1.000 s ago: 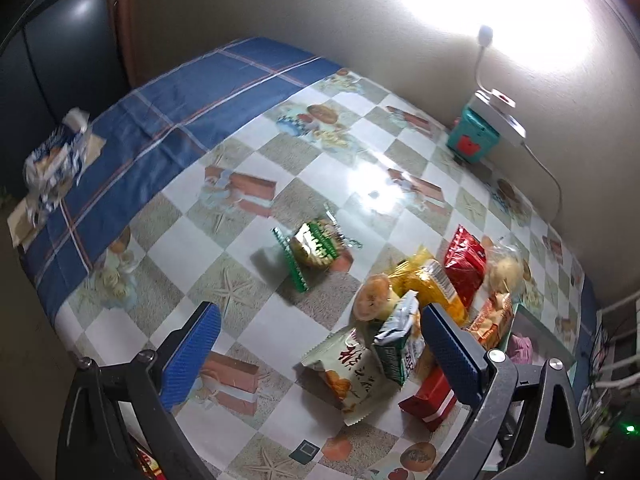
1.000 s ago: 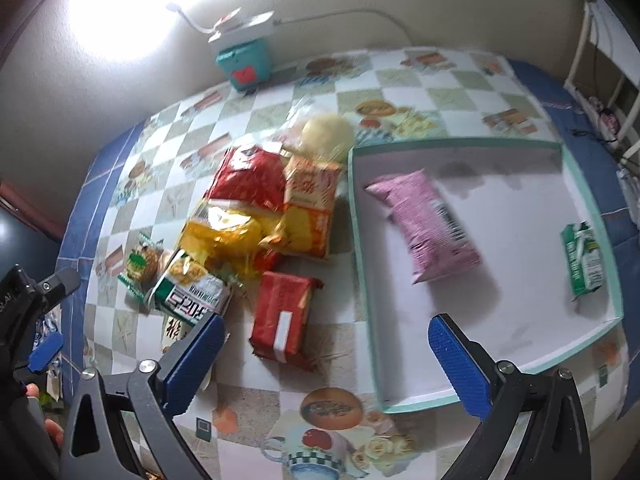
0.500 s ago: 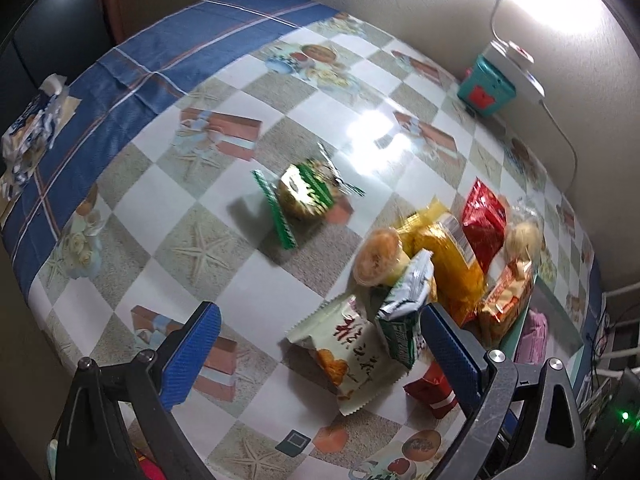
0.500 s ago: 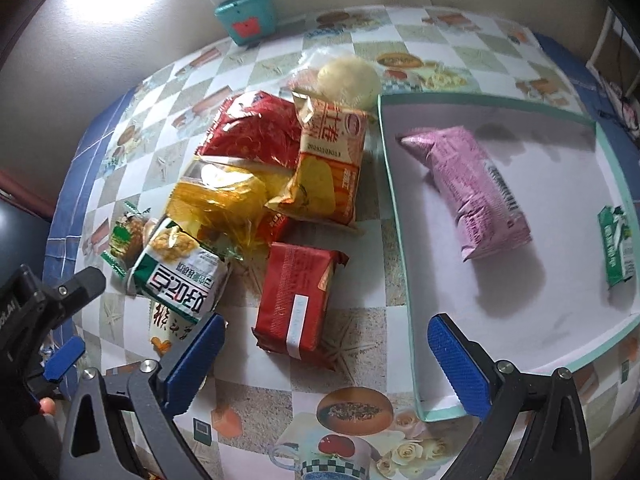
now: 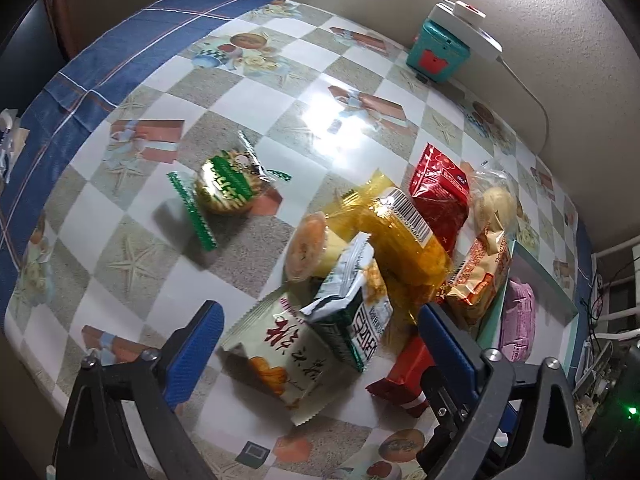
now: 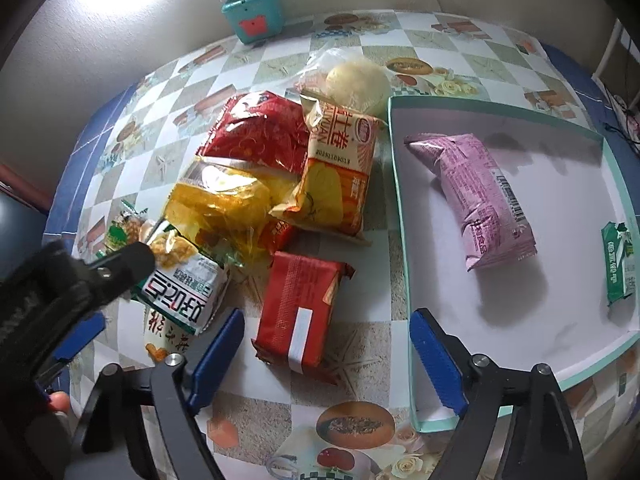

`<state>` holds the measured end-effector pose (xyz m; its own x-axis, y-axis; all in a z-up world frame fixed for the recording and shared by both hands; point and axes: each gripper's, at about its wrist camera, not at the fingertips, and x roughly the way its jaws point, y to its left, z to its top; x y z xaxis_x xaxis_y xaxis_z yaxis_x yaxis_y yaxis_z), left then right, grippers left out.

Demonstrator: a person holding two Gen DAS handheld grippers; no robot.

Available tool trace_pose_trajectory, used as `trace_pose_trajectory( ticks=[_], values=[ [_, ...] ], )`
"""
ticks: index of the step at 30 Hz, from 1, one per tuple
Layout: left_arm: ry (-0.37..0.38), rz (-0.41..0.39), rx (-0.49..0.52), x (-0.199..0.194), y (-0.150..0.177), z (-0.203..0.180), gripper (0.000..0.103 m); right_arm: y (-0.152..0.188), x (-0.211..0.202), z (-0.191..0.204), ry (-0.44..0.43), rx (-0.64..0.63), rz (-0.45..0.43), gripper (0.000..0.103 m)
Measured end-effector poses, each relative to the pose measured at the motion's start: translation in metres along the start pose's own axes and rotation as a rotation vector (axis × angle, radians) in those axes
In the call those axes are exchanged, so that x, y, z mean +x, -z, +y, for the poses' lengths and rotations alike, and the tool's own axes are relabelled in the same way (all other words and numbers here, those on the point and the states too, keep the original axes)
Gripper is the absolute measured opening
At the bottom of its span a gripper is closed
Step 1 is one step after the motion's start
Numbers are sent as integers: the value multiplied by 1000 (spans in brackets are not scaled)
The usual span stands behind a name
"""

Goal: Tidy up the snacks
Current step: 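Move both tools back over the snack pile, then grasp the red wafer box with the right gripper while the left grasps the white-green snack bag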

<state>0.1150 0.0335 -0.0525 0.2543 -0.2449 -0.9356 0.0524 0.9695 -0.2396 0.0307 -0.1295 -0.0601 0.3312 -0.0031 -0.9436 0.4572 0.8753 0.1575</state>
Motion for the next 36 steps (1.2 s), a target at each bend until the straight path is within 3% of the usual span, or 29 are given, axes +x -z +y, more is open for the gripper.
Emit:
trace_pose_trajectory(
  ticks=[2,6,8,13,20,36],
  values=[
    [7,7,-2,3,0,0,82,-2,-2,1,-17,-6,-7,78],
    [14,34,-11,10,0,-2,74,-3,-7,9,-36,-30,-19,77],
    [25,44,-16,12,1,-3,65,-2,-5,14,-31,-47,-17,76],
    [38,51,-25,17,1,-4,64,0,7,19,-26,-68,11,66],
    [53,74,-28,25,1,-6,42,1,23,21,-10,-70,39,55],
    [78,70,-50,26,0,-3,41,5,39,23,25,-70,45,44]
  ],
)
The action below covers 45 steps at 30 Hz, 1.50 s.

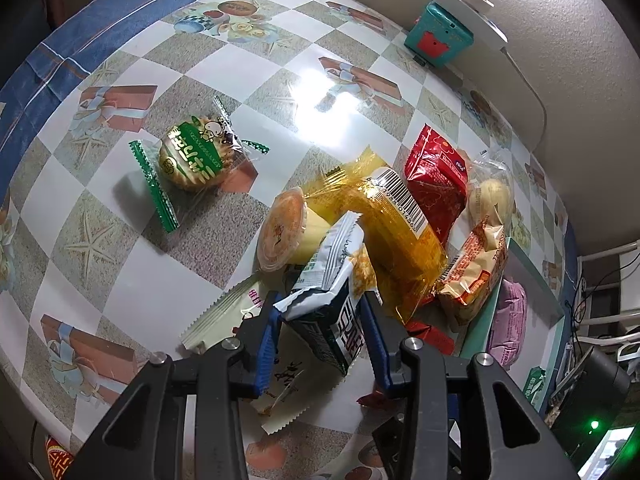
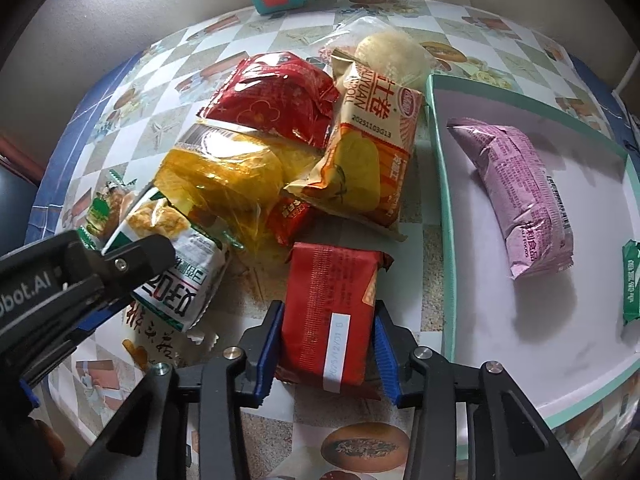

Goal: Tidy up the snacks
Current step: 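Grasp the red wafer box with the right gripper while the left grasps the white-green snack bag, then carry the red wafer box into the tray and open the right gripper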

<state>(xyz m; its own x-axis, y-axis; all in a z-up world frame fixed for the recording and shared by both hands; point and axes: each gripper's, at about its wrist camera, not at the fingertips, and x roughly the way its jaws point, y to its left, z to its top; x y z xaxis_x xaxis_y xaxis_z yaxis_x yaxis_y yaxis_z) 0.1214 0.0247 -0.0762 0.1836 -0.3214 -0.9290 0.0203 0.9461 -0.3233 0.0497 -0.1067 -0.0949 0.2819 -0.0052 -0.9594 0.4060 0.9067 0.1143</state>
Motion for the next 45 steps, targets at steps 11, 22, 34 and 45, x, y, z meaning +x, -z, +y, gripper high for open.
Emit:
trace_pose_trajectory(
  ticks=[11,22,34,45],
  values=[
    [31,-7,-28,-10,-2,4,34,-5,-10,-21,-35,44,-1,42],
    [68,-35,-38,-29,-3,4,27,-5,-32,-33,-74,62,-26,42],
    [116,-99,-13,-57,-3,-5,27,-7,-68,-40,-106,66,-101,42],
    [141,-151,27,-77,1,-18,27,-12,-89,-61,-115,120,-153,42]
  ],
)
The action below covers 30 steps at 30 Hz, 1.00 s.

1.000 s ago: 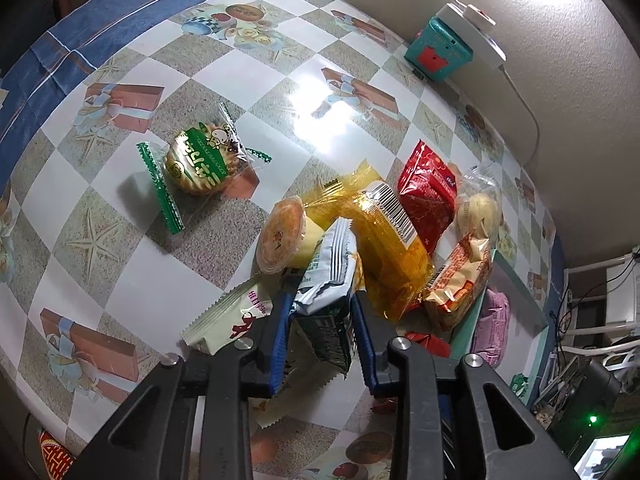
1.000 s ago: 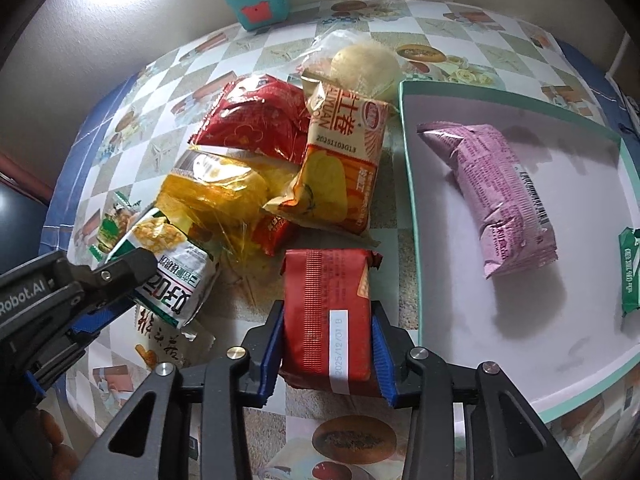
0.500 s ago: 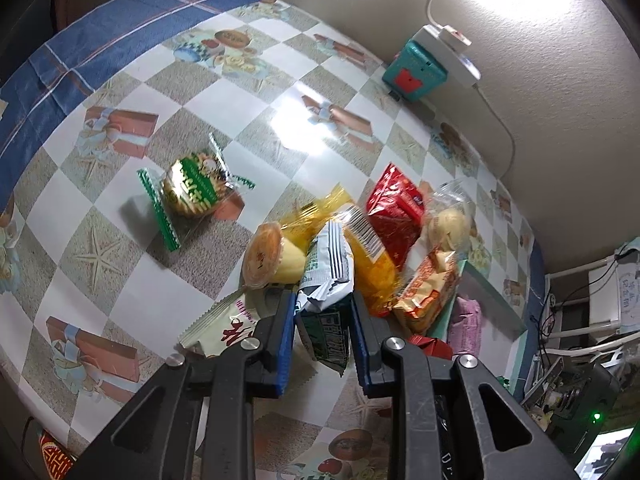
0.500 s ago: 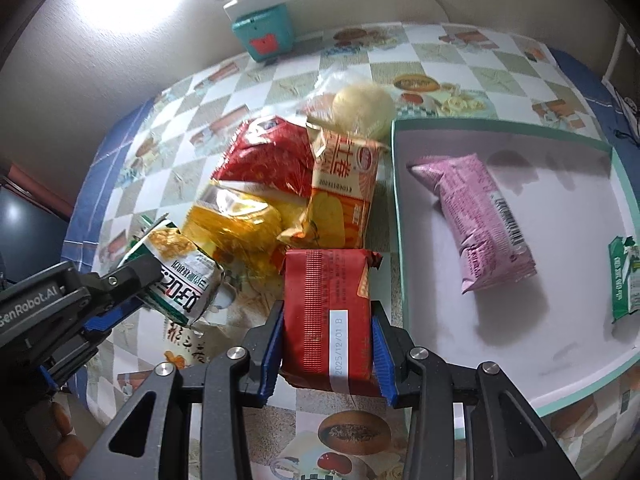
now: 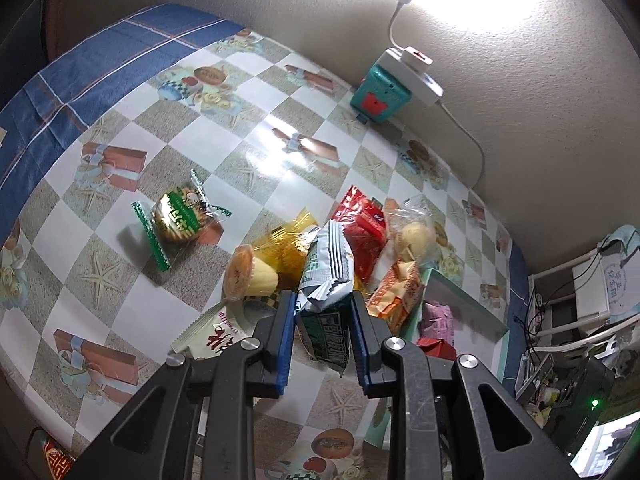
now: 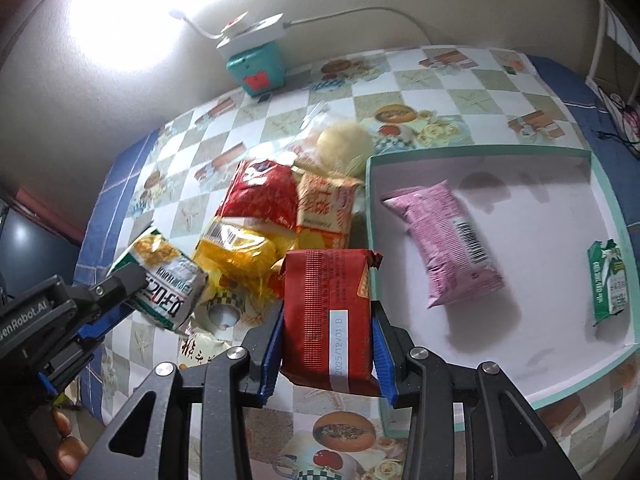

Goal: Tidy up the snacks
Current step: 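Carry the red wafer box into the tray and open the right gripper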

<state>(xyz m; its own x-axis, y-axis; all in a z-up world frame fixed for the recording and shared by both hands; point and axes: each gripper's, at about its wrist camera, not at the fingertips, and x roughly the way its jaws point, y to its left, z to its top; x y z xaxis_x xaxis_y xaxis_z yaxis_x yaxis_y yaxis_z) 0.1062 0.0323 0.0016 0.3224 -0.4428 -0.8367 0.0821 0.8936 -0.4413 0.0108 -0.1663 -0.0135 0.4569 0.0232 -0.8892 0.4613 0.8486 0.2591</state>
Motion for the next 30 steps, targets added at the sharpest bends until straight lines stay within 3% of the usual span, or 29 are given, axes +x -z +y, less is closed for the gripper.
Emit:
trace_pose_trajectory(
  ticks=[4,13,21,30],
  values=[
    [7,-14,24,-4,3,-8,27,-6,-7,-14,1,47,-26,42],
    [28,-9,112,-4,17,-38,27,-13,-25,-84,48,240,-54,42],
    [58,30,213,5,37,-75,27,-8,-33,-150,120,403,-58,42],
    [96,95,342,21,70,-118,27,0,-36,-195,132,509,-54,42]
  ],
)
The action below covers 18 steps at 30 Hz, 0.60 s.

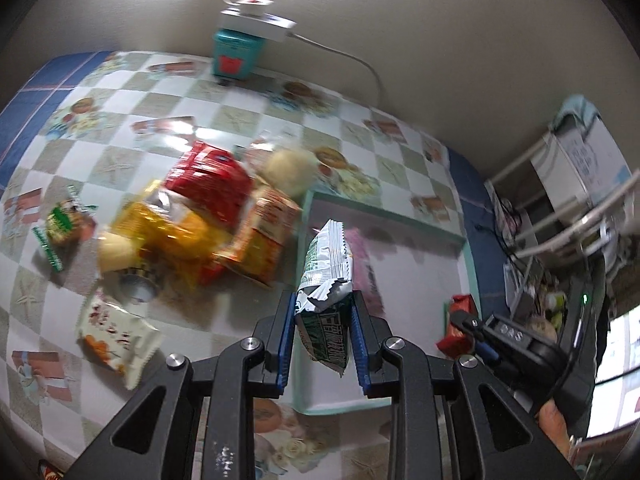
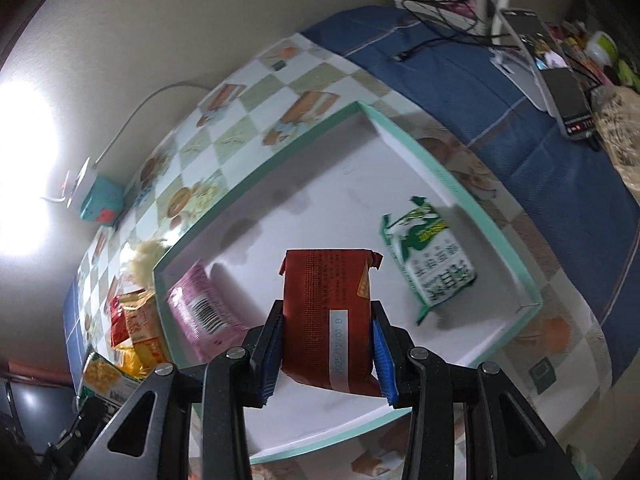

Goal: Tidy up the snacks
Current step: 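Carry the red wafer box into the tray and open the right gripper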

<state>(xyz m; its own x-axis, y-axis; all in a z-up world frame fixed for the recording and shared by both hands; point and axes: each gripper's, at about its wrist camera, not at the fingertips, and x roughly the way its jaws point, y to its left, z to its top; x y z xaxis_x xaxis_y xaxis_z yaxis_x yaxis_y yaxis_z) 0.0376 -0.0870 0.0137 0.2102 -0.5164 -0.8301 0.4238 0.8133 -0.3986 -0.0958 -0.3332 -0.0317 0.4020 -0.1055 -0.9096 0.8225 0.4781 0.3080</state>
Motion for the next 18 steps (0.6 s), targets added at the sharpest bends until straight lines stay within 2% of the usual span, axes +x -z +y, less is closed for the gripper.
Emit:
trace_pose_trajectory(
  ticks=[13,18],
  values=[
    [15,121,180,47,32,-55,27,-6,3,-21,24,33,12,42],
    [40,195,182,68,39,-60,27,-4,9,-20,33,29,32,42]
  ],
)
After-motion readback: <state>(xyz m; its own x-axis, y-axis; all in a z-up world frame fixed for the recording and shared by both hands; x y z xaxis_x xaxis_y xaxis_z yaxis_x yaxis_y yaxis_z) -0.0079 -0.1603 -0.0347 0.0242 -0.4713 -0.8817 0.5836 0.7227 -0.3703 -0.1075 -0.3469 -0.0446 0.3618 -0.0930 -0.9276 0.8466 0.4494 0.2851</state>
